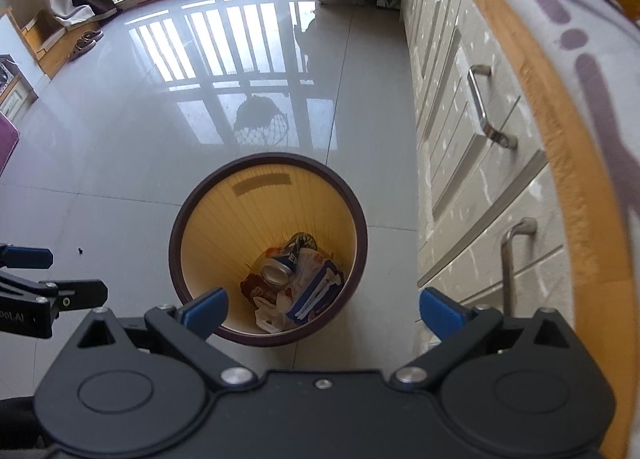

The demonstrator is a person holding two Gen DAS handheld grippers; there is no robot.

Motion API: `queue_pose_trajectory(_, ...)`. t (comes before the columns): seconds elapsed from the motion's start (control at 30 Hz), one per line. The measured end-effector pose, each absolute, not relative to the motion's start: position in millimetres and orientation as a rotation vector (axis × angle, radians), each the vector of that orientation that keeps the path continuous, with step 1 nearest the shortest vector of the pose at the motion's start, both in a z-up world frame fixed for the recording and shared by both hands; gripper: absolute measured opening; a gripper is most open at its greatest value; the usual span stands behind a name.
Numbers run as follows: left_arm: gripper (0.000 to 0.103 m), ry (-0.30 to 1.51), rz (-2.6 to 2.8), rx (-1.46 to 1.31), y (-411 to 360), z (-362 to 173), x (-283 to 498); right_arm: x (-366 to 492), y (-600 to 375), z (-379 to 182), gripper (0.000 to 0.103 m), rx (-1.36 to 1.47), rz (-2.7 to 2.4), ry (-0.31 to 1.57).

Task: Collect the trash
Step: 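Move both open tools back toward the bench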

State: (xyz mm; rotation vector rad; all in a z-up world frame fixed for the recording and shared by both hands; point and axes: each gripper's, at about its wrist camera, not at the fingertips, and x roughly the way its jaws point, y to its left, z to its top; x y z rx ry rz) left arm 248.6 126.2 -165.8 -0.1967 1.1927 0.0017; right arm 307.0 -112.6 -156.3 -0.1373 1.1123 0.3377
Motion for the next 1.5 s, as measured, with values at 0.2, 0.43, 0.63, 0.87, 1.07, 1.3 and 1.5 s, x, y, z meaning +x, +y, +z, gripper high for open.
queue_pose_trajectory(0.2, 0.103, 1.179, 0.029, -0.185, 127.0, -155.0, 238.1, 297.0, -113.2, -140.3, 0.103, -0.152, 0.343, 1.095)
queue_pose_trajectory(0.43, 0.103, 1.152, 0.05, -0.183, 127.2, -139.4, 222.9, 282.5, -113.4, -118.0, 0.103, -0.16, 0.353, 1.073)
queue_pose_trajectory(0.63, 0.103, 1.086, 0.074, -0.172, 125.8, -115.5, 208.5, 268.2, -117.2, -95.1, 0.103, -0.173, 0.368, 1.034)
queue_pose_trajectory(0.87, 0.103, 1.006, 0.07, -0.156, 118.1, -84.7, 196.3, 251.0, -126.0, -65.8, 0.103, -0.19, 0.372, 0.947)
queue_pose_trajectory(1.07, 0.103, 0.929, 0.045, -0.146, 104.4, -61.6, 189.1, 237.6, -145.7, -46.1, 0.103, -0.19, 0.352, 0.875)
queue_pose_trajectory(1.3, 0.103, 0.832, -0.011, -0.126, 77.5, -39.0, 182.6, 222.0, -186.1, -20.9, 0.103, -0.147, 0.306, 0.77)
queue_pose_trajectory(1.5, 0.103, 0.762, -0.069, -0.097, 43.5, -25.1, 182.9, 215.5, -229.3, -7.4, 0.103, -0.129, 0.254, 0.681)
